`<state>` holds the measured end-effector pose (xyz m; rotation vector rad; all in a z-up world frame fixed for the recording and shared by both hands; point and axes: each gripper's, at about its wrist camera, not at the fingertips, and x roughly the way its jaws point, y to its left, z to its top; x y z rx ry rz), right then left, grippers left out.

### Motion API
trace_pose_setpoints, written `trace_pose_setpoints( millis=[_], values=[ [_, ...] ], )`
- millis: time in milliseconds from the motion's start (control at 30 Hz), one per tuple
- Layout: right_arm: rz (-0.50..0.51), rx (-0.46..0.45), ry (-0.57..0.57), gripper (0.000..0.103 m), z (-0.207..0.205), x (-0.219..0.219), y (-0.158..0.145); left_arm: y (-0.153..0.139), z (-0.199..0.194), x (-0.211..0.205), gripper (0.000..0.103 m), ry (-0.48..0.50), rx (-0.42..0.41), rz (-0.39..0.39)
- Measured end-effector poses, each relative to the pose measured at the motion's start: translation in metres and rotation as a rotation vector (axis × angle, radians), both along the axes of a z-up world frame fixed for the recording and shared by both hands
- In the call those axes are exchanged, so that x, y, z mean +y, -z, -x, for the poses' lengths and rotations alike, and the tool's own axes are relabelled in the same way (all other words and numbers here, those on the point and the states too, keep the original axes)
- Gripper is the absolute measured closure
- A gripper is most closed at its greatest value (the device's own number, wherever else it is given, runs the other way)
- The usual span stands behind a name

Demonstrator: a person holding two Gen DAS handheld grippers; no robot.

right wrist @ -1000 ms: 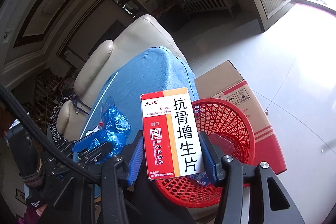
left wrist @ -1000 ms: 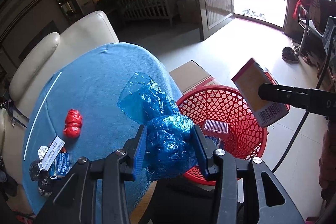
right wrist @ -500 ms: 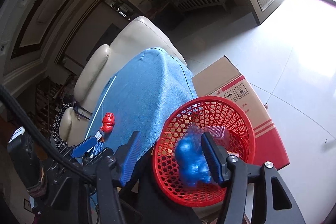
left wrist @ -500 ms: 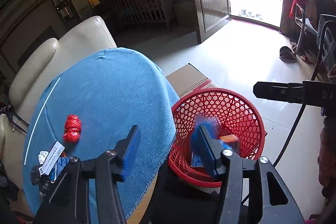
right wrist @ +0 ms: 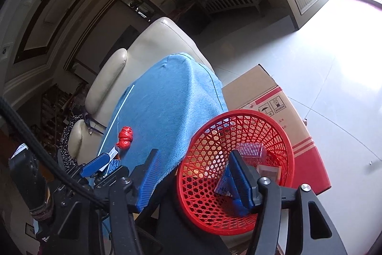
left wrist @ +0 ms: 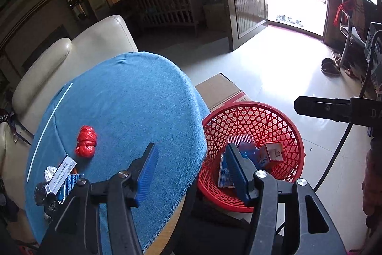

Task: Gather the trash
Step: 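Open the left tool over the basket while the right tool releases the box into it, then move both open tools back over the table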

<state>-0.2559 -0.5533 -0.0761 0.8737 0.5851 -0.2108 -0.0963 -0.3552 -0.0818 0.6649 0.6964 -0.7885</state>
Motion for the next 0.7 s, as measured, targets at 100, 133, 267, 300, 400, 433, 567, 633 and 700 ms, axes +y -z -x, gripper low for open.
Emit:
trace_pose_setpoints(
  millis=[100,133,267,300,400,433,567,633,700],
  values=[
    [0.006,0.001,-0.004,0.040,-0.002,0.002,-0.002,0.000,-0.003,0.006,0.042,-0.013,-0.003,0.003],
    [0.007,0.002,-0.006,0.040,-0.003,0.003,-0.002,-0.001,-0.004,0.008,0.040,-0.019,-0.003,0.007],
    [0.021,0.006,-0.019,0.040,-0.009,0.010,-0.007,-0.004,-0.009,0.020,0.039,-0.043,0.007,0.025],
    [0.025,0.007,-0.023,0.040,-0.011,0.012,-0.008,-0.006,-0.011,0.025,0.039,-0.051,0.009,0.031],
    [0.042,0.007,-0.042,0.040,-0.018,0.022,-0.014,-0.010,-0.016,0.038,0.039,-0.073,0.013,0.049],
    [0.046,0.007,-0.047,0.040,-0.019,0.025,-0.015,-0.012,-0.017,0.042,0.039,-0.080,0.014,0.056],
    [0.074,0.009,-0.080,0.040,-0.030,0.043,-0.025,-0.019,-0.026,0.068,0.035,-0.124,0.020,0.094],
    [0.086,0.009,-0.098,0.040,-0.036,0.052,-0.029,-0.022,-0.032,0.082,0.035,-0.150,0.022,0.109],
    [0.098,0.009,-0.118,0.040,-0.043,0.063,-0.034,-0.024,-0.040,0.099,0.035,-0.187,0.028,0.127]
  ],
)
